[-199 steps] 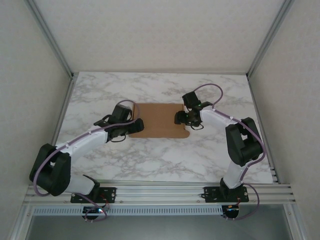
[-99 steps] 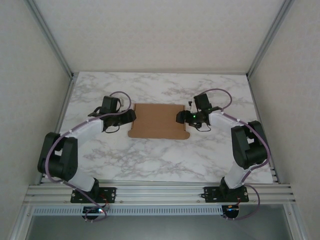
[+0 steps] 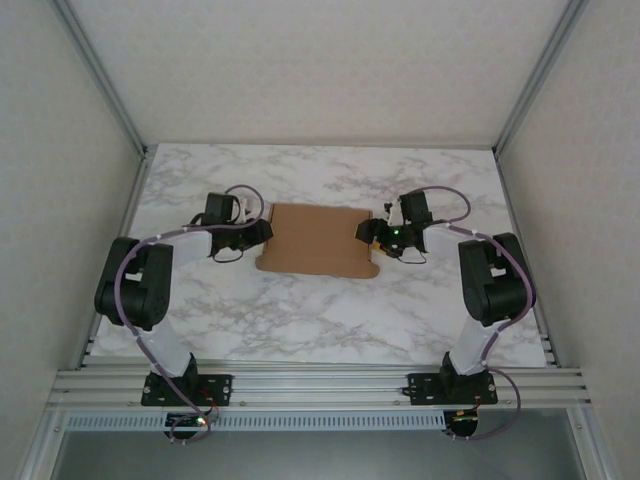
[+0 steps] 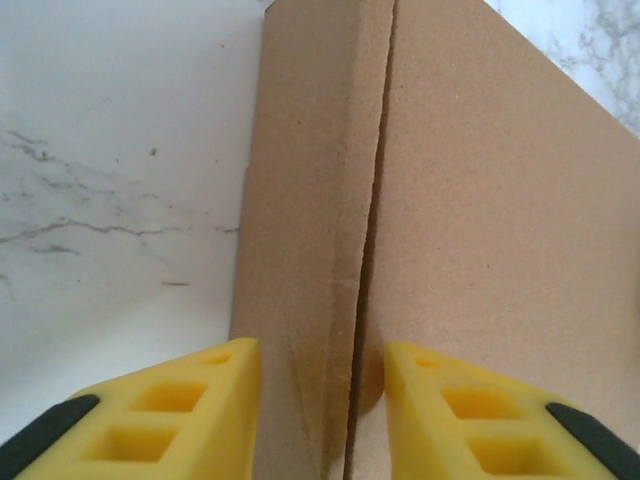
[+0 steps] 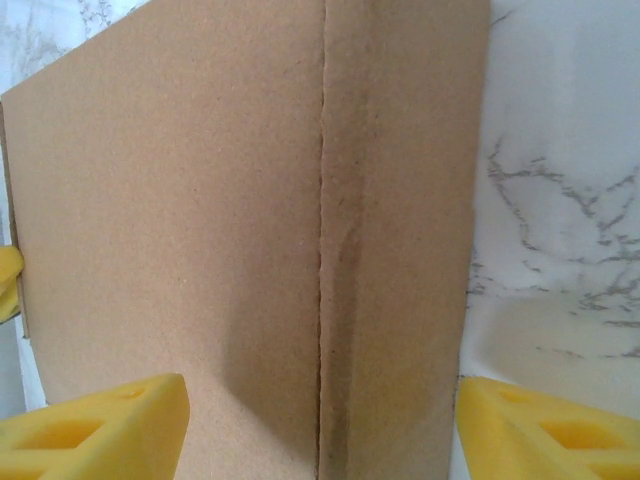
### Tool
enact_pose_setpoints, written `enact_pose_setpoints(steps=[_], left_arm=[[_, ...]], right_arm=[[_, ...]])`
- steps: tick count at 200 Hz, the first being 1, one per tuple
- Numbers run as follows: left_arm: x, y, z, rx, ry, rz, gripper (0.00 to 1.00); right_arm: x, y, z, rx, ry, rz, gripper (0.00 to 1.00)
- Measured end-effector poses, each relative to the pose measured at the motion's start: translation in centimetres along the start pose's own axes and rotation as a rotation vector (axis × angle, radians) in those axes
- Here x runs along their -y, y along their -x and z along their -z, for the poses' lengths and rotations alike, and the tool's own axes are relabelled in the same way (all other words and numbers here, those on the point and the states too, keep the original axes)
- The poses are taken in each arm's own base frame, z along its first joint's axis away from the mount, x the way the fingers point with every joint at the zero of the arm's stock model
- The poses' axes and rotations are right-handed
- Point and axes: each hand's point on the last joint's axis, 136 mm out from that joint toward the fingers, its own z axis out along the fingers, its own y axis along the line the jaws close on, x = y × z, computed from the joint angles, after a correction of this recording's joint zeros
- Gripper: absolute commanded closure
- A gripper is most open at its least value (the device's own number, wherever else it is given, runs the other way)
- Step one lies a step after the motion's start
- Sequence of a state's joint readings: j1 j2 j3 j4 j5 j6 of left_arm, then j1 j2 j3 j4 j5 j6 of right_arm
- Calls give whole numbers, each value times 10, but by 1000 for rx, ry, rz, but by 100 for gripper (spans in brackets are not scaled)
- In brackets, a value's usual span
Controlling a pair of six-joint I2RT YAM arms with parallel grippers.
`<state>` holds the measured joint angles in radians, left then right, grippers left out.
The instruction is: Fold the paper box
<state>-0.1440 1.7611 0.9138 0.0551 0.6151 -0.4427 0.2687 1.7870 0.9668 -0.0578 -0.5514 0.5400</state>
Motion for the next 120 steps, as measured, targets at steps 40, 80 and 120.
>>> enact_pose_setpoints(steps=[40,80,120], left_arm=[[-4,9,-1,-1,-62,25,82],[-7,13,-1,-5,-88,38,88],[-9,17,-2,-4,-92,41,94]], right_arm=[[7,-3,-7,-23,5,-19,22],[6,-2,-6,-21,14,-25,20],[3,-2,-5,-26,39,-33,10]])
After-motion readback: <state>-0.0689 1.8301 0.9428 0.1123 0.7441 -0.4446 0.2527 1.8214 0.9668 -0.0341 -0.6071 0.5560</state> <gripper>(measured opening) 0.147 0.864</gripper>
